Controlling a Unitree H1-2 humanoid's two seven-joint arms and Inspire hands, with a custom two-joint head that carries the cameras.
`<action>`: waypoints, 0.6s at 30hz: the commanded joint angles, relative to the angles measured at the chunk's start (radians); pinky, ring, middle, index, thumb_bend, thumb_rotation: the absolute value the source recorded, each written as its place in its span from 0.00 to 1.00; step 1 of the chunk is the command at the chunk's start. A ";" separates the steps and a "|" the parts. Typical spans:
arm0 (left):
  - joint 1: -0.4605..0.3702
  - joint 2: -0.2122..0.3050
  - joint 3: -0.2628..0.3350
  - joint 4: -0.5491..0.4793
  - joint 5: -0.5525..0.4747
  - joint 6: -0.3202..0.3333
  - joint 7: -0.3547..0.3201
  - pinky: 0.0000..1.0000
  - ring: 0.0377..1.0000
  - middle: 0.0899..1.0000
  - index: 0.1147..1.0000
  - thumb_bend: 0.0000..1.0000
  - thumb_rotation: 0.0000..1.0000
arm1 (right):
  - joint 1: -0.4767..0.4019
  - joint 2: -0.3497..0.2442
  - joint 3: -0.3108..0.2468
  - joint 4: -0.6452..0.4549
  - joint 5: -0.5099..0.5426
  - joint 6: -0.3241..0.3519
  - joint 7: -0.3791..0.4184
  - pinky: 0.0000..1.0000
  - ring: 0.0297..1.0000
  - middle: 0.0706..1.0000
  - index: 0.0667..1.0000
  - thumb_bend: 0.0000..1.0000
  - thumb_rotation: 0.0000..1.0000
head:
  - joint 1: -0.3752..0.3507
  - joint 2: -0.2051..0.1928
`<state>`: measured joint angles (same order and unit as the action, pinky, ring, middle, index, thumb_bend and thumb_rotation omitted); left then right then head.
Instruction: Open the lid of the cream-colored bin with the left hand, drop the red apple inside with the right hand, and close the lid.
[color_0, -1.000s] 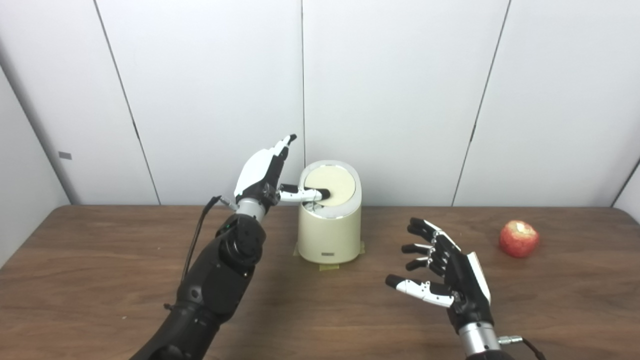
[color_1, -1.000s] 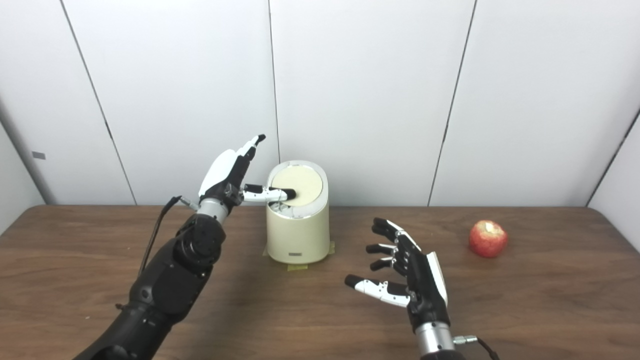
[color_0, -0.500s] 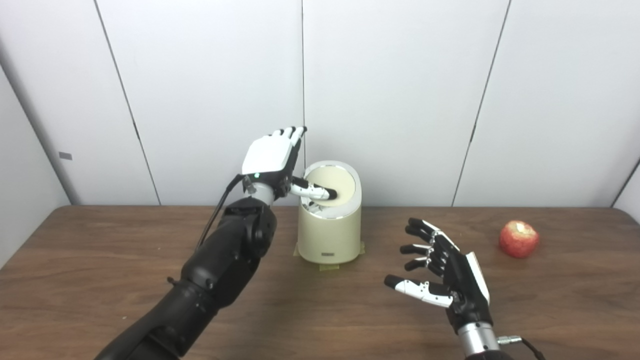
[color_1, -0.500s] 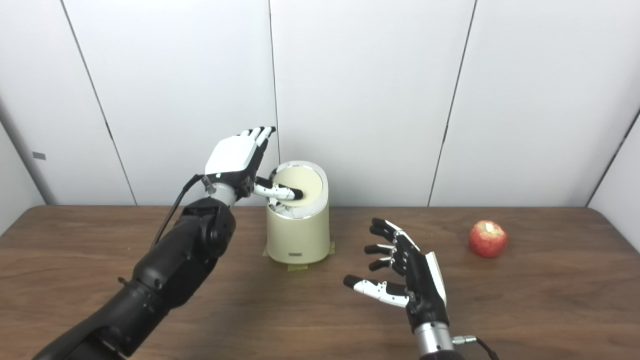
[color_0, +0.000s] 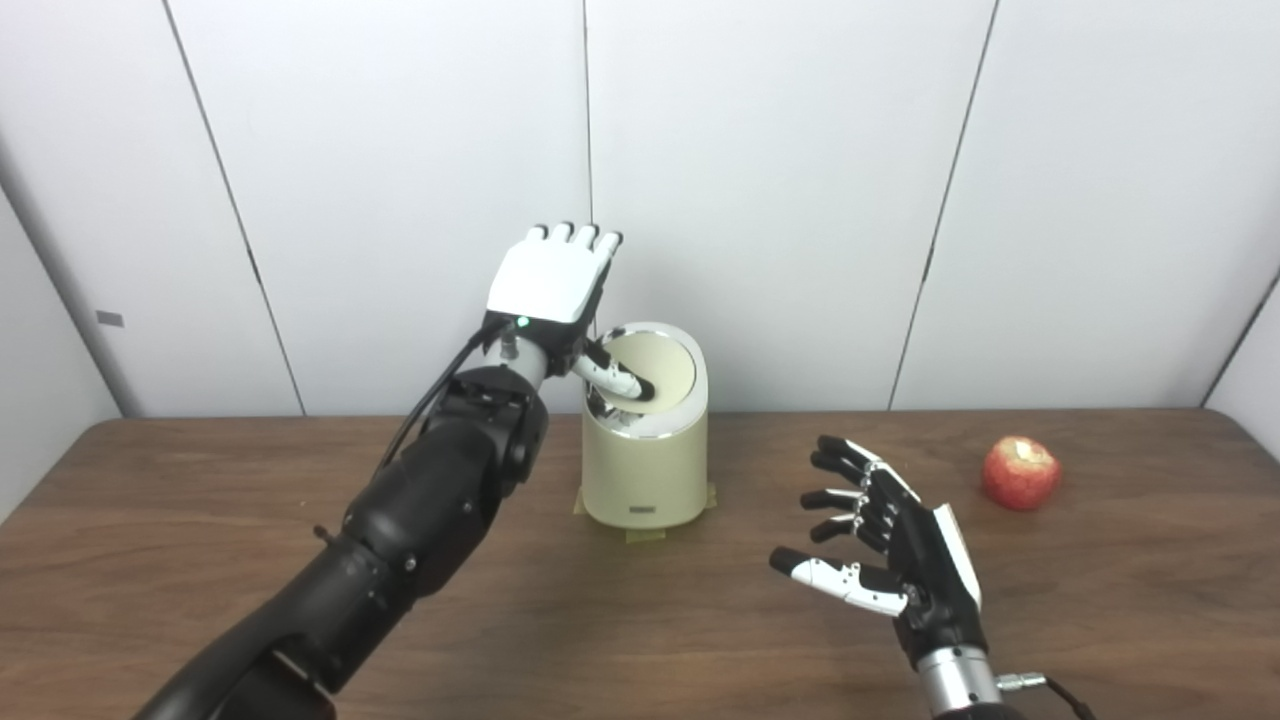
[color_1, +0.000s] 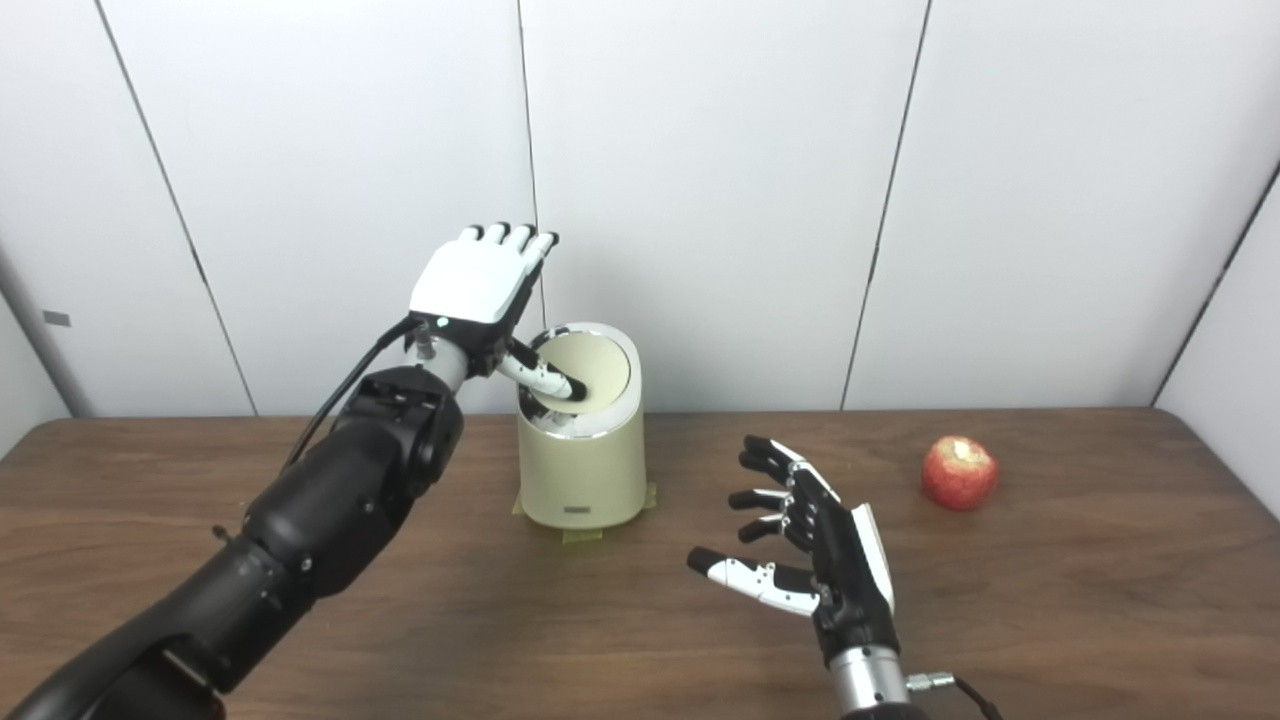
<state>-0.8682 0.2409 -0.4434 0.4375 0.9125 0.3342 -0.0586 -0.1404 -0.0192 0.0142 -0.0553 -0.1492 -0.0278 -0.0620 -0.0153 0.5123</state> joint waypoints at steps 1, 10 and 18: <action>-0.013 -0.012 0.068 -0.007 -0.088 -0.038 0.046 0.99 1.00 1.00 1.00 0.95 0.19 | -0.038 -0.004 0.002 -0.018 -0.002 -0.033 0.000 0.49 0.64 0.78 0.78 0.63 0.17 | -0.001 -0.001; 0.057 -0.101 0.375 -0.044 -0.512 -0.176 0.076 0.97 1.00 1.00 1.00 0.92 0.25 | -0.036 -0.007 0.008 -0.020 -0.007 -0.026 0.003 0.49 0.64 0.77 0.77 0.62 0.18 | -0.001 -0.002; 0.223 -0.126 0.501 -0.279 -0.759 -0.097 0.016 1.00 1.00 1.00 1.00 0.88 0.25 | -0.035 -0.008 0.004 -0.023 -0.003 -0.017 0.005 0.50 0.64 0.78 0.76 0.62 0.17 | 0.004 -0.001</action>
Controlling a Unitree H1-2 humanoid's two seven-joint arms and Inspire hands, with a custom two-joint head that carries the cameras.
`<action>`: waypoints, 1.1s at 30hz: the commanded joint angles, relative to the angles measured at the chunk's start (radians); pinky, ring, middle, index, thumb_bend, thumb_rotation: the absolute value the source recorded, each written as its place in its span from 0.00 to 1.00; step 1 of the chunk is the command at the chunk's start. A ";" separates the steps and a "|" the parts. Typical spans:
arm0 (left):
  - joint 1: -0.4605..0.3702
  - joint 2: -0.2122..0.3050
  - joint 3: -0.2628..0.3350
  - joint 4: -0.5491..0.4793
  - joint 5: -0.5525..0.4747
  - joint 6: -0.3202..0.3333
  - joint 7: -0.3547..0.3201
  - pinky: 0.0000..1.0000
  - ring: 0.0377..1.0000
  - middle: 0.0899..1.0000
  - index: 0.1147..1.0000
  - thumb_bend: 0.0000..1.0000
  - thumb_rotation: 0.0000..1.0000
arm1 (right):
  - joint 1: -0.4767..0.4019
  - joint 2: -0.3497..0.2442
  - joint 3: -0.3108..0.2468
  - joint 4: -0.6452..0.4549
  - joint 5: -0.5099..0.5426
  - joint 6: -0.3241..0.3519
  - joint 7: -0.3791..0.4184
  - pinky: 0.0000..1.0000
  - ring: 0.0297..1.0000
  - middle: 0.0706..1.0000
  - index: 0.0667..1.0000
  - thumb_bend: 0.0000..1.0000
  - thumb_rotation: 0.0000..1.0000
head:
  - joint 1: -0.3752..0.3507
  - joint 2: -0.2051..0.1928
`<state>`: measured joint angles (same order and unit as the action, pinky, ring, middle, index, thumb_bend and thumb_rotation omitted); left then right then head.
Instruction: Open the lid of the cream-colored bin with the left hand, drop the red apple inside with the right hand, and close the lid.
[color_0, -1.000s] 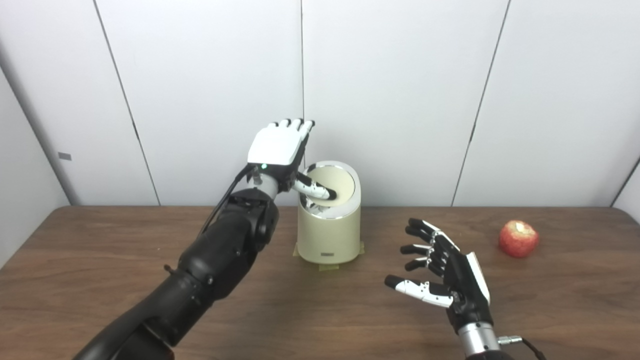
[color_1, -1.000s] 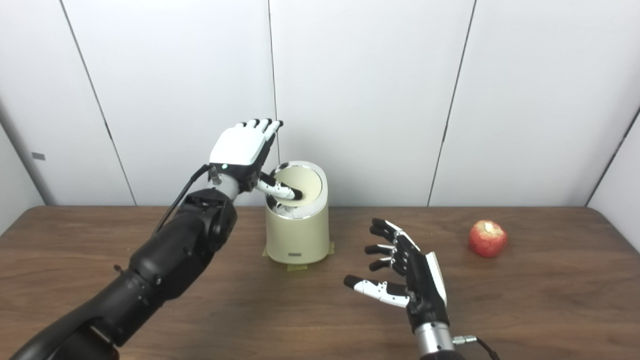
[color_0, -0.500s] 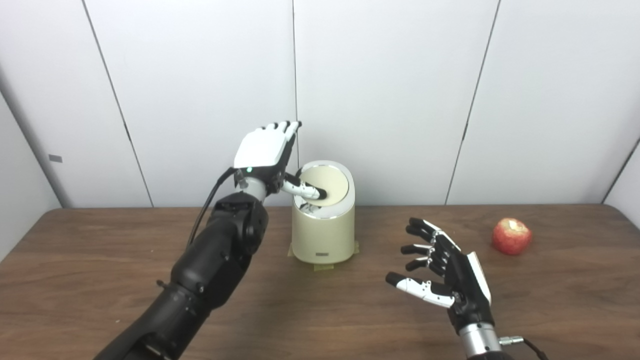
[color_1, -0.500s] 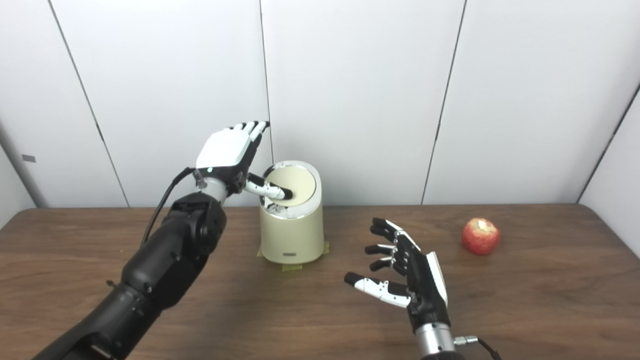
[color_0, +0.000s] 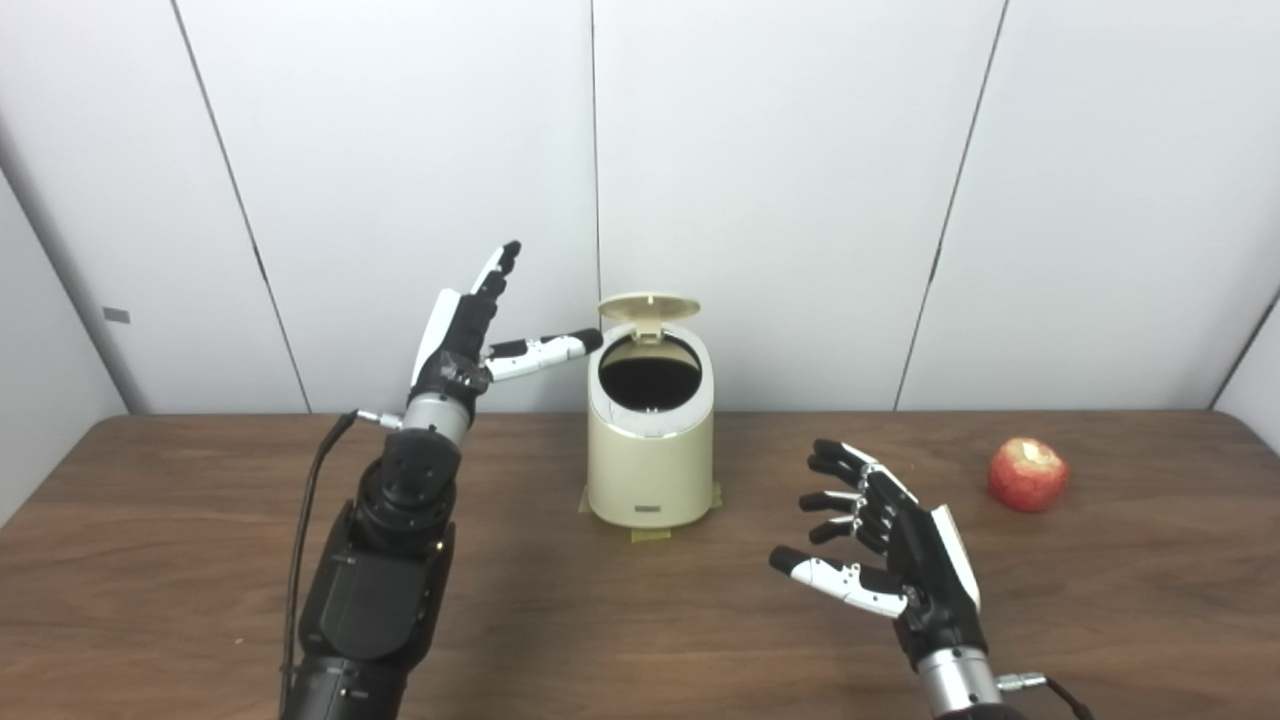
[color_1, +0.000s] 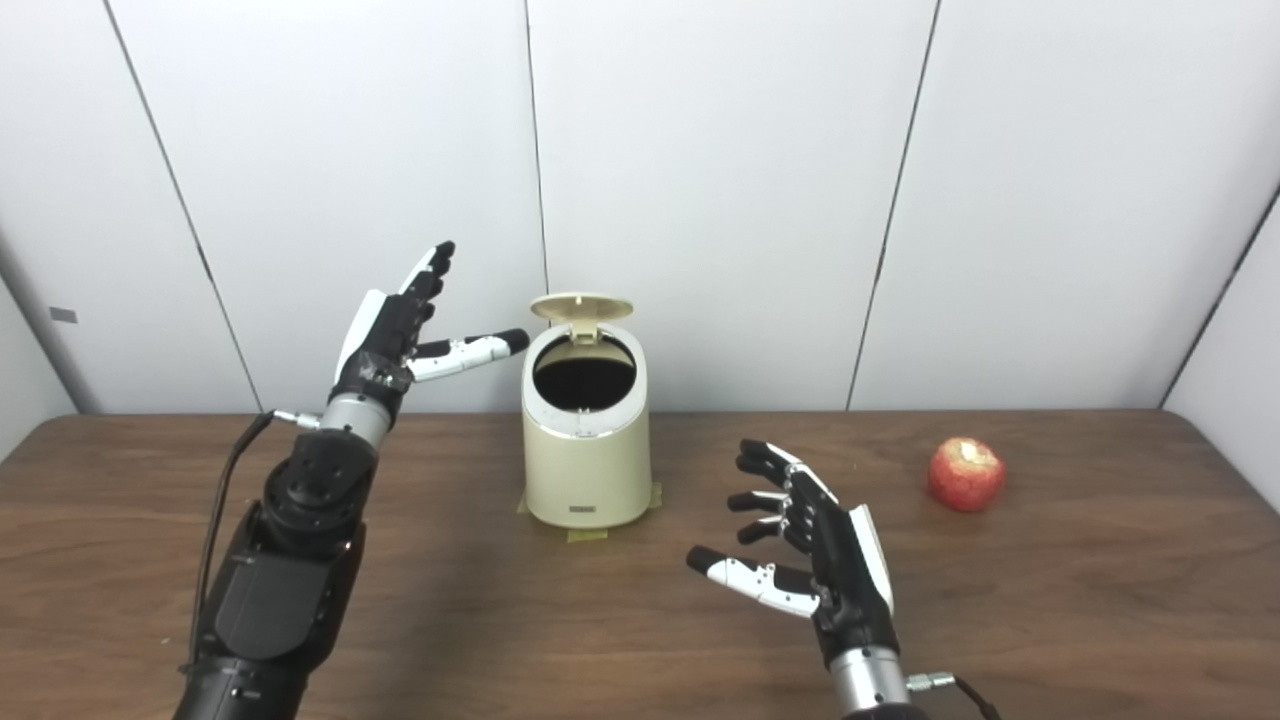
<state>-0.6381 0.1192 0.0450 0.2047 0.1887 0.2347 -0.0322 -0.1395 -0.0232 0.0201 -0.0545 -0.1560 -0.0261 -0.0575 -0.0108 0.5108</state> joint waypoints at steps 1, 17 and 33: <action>0.023 -0.009 0.020 -0.076 -0.057 0.012 -0.012 0.98 1.00 1.00 1.00 0.87 0.24 | -0.037 -0.005 -0.003 -0.023 0.004 -0.020 0.000 0.49 0.64 0.77 0.76 0.62 0.17 | 0.000 0.002; 0.380 -0.010 0.019 -0.236 -0.157 -0.194 -0.019 0.76 0.80 0.84 0.85 0.83 0.17 | -0.033 -0.023 -0.022 -0.025 0.017 -0.022 0.000 0.50 0.66 0.78 0.79 0.67 0.10 | -0.014 -0.019; 0.449 0.025 0.026 -0.200 -0.181 -0.287 -0.043 0.69 0.76 0.81 0.83 0.80 0.15 | -0.162 -0.310 -0.026 -0.150 -0.200 0.319 0.129 0.53 0.64 0.79 0.83 0.81 0.25 | -0.274 -0.097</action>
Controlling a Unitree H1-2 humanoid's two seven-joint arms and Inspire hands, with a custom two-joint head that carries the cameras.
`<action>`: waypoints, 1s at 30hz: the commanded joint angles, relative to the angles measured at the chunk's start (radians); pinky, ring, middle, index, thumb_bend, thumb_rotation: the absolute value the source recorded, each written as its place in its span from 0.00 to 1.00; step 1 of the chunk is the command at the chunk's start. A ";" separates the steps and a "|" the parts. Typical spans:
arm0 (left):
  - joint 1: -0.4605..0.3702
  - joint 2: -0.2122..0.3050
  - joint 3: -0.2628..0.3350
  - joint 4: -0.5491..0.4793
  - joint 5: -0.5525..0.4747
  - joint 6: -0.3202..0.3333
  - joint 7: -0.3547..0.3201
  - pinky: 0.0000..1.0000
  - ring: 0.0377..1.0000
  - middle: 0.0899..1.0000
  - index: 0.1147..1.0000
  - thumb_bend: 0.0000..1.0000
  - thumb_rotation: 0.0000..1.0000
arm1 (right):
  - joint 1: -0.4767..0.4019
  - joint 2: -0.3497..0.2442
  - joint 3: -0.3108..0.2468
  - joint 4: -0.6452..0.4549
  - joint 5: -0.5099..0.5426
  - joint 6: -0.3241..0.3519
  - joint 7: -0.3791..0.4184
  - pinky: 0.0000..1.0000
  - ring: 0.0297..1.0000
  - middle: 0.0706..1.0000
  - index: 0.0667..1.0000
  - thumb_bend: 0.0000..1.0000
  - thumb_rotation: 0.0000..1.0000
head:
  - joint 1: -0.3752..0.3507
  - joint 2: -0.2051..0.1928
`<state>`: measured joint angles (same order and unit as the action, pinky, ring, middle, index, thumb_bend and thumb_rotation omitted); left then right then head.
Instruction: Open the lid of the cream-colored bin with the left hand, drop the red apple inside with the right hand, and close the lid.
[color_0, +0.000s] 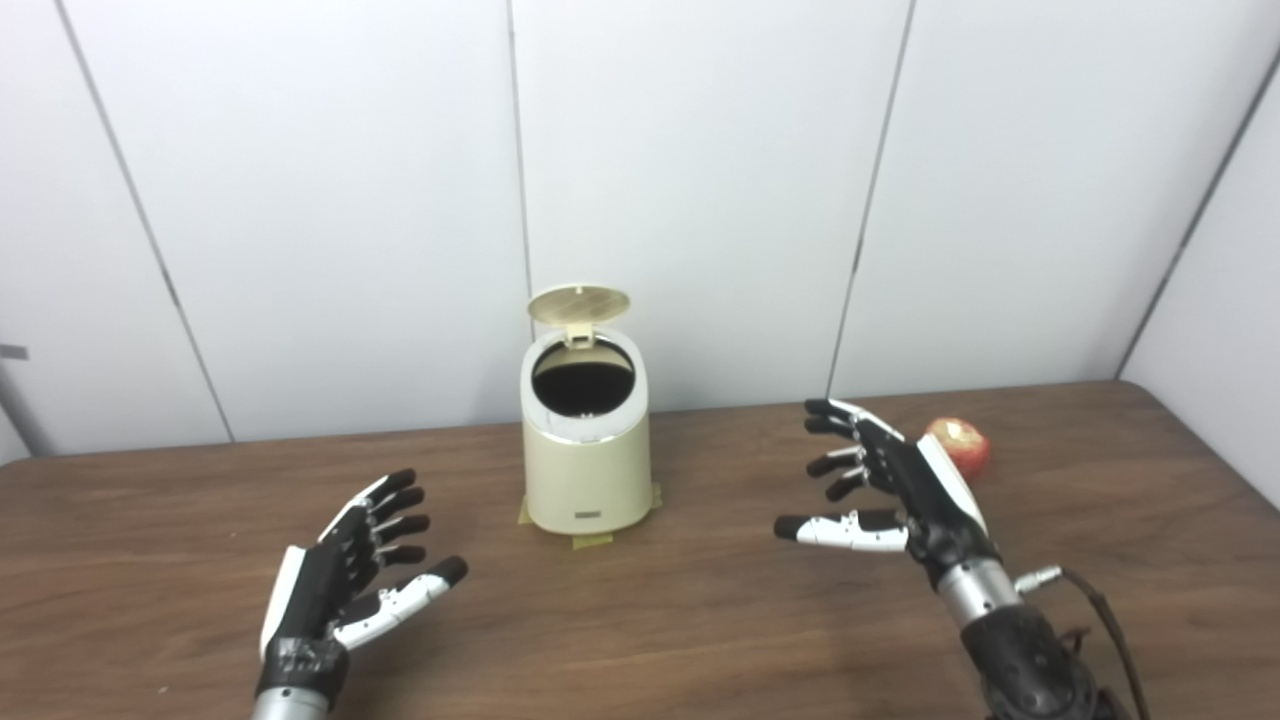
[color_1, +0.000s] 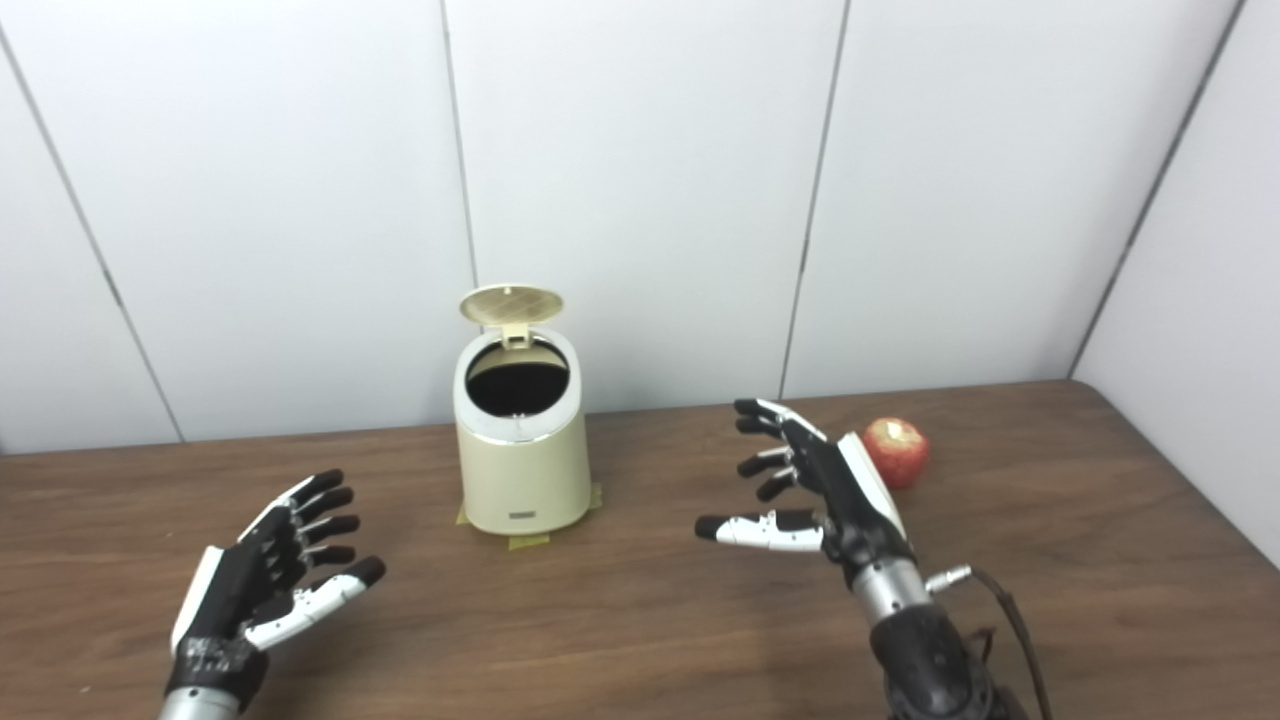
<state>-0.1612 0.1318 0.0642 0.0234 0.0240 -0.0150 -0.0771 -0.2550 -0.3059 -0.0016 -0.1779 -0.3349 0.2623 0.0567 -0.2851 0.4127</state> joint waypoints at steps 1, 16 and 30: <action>-0.028 0.017 0.009 -0.014 -0.018 -0.040 0.000 0.70 0.77 0.82 0.84 0.79 0.14 | -0.058 -0.052 -0.008 -0.021 -0.021 0.054 0.033 0.54 0.66 0.80 0.85 0.81 0.25 | -0.011 -0.003; -0.059 0.064 -0.002 0.048 -0.027 -0.091 -0.033 0.77 0.82 0.85 0.86 0.69 0.00 | -0.232 -0.201 -0.094 0.033 -0.234 0.207 0.184 0.65 0.80 0.86 0.90 0.80 0.17 | -0.136 -0.035; -0.050 0.066 -0.007 0.001 -0.019 -0.044 -0.043 0.80 0.84 0.87 0.87 0.67 0.00 | -0.389 -0.323 -0.011 0.389 -0.355 0.207 0.354 0.68 0.86 0.95 0.92 0.94 0.26 | -0.137 -0.029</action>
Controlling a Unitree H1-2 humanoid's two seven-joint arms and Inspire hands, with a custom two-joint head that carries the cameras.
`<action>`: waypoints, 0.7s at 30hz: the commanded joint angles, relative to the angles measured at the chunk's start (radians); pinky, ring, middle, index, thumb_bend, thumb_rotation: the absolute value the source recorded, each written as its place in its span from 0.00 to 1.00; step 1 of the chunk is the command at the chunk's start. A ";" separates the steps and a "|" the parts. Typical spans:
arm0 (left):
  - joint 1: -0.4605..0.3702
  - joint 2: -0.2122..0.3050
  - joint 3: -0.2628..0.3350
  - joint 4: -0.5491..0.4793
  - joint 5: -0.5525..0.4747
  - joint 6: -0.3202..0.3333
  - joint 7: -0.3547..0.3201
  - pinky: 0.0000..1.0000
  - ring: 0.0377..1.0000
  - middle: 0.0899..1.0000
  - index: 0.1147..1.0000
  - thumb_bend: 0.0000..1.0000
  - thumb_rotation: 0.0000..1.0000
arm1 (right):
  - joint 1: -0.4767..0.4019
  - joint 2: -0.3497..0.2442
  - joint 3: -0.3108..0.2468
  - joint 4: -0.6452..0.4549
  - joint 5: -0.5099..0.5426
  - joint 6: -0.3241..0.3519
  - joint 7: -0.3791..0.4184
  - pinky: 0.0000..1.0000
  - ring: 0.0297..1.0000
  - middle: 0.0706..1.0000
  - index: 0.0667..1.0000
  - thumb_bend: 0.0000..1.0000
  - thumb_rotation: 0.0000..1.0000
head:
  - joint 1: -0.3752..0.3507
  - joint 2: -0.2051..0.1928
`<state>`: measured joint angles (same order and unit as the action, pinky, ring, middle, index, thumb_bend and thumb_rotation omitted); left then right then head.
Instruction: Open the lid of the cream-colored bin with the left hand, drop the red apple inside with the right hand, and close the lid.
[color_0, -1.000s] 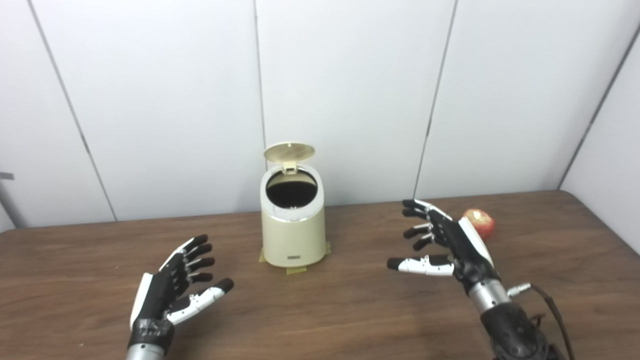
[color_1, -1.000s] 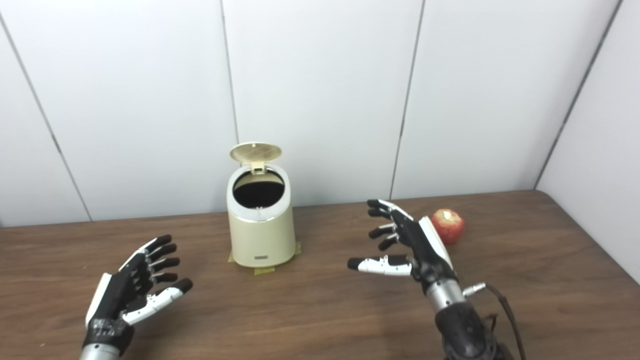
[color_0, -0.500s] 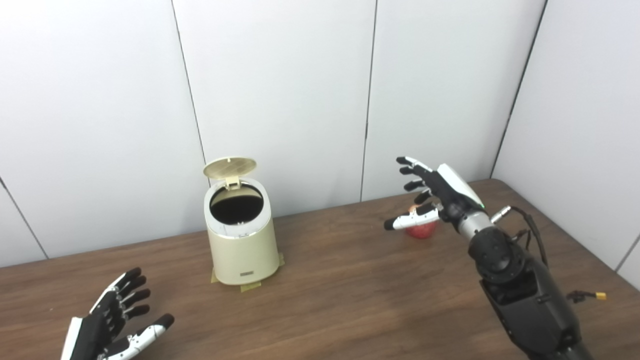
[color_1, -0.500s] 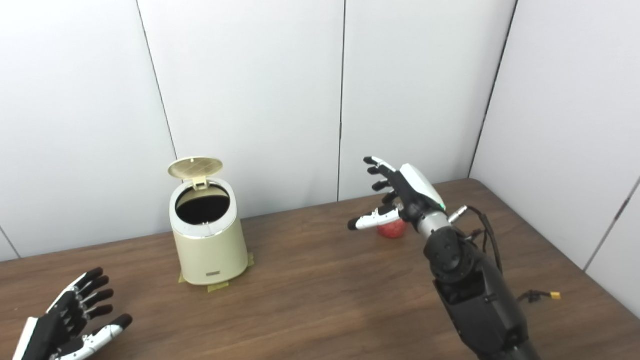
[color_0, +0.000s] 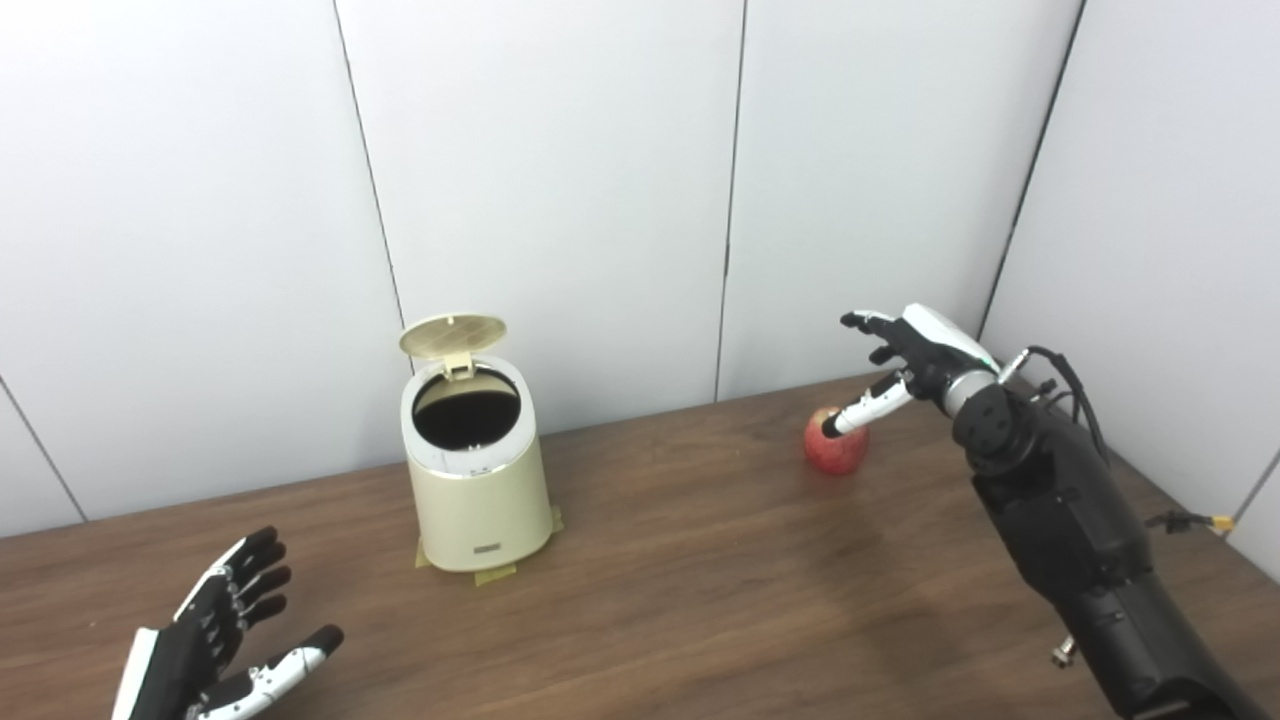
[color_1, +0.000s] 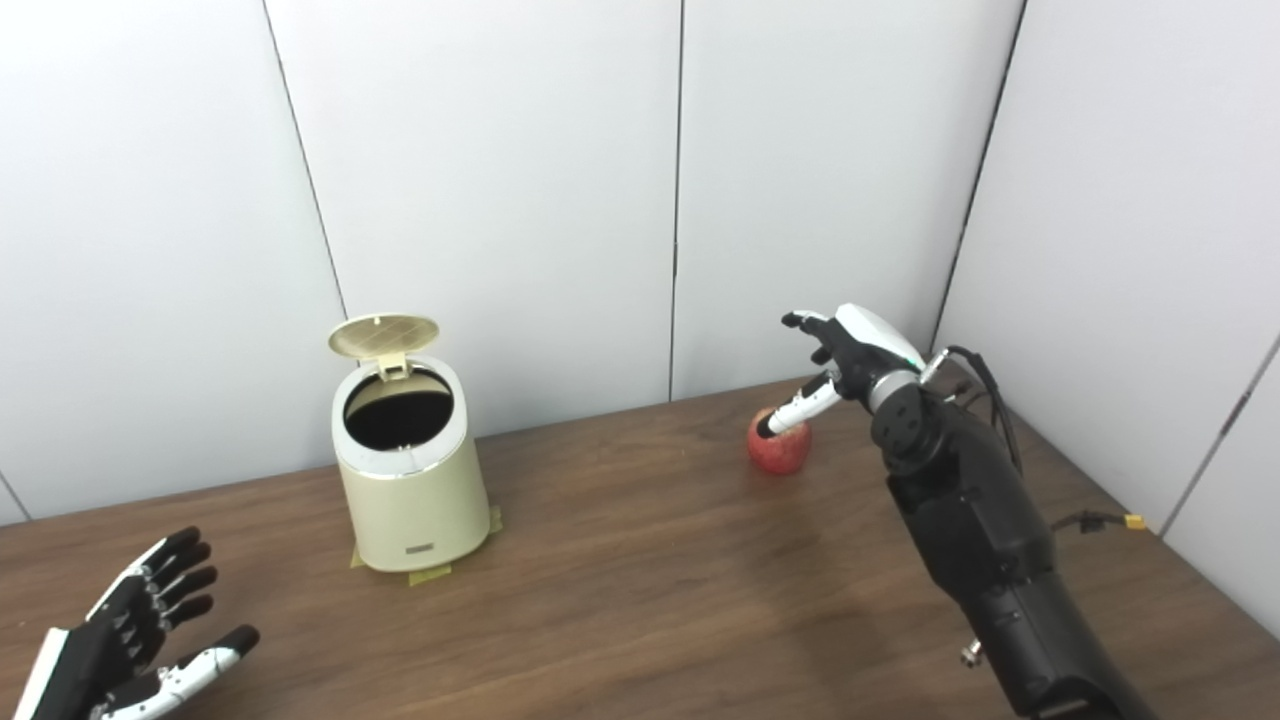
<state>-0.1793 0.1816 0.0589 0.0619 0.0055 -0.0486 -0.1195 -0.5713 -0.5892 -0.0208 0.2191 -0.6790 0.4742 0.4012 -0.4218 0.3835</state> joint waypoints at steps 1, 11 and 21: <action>-0.032 0.018 -0.002 -0.039 -0.003 -0.007 -0.004 0.79 0.84 0.87 0.87 0.67 0.00 | -0.081 -0.047 0.025 0.012 -0.011 -0.005 0.019 0.70 0.88 0.96 0.93 0.96 0.26 | -0.001 0.001; -0.024 0.022 0.001 -0.077 -0.010 0.034 -0.012 0.79 0.84 0.90 0.87 0.66 0.00 | -0.135 -0.044 0.107 0.228 0.043 -0.035 -0.038 0.79 0.92 0.96 0.91 0.98 0.20 | -0.001 0.011; -0.014 0.023 -0.005 -0.119 0.004 0.069 -0.007 0.78 0.83 0.91 0.88 0.66 0.00 | -0.156 -0.062 0.205 0.315 0.064 -0.090 -0.049 0.74 0.89 0.95 0.91 0.96 0.25 | 0.007 0.024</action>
<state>-0.1687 0.1912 0.0552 -0.0137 0.0059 0.0290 -0.1314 -0.6666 -0.6145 0.1870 0.5472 -0.6155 0.4138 0.3761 -0.4142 0.4065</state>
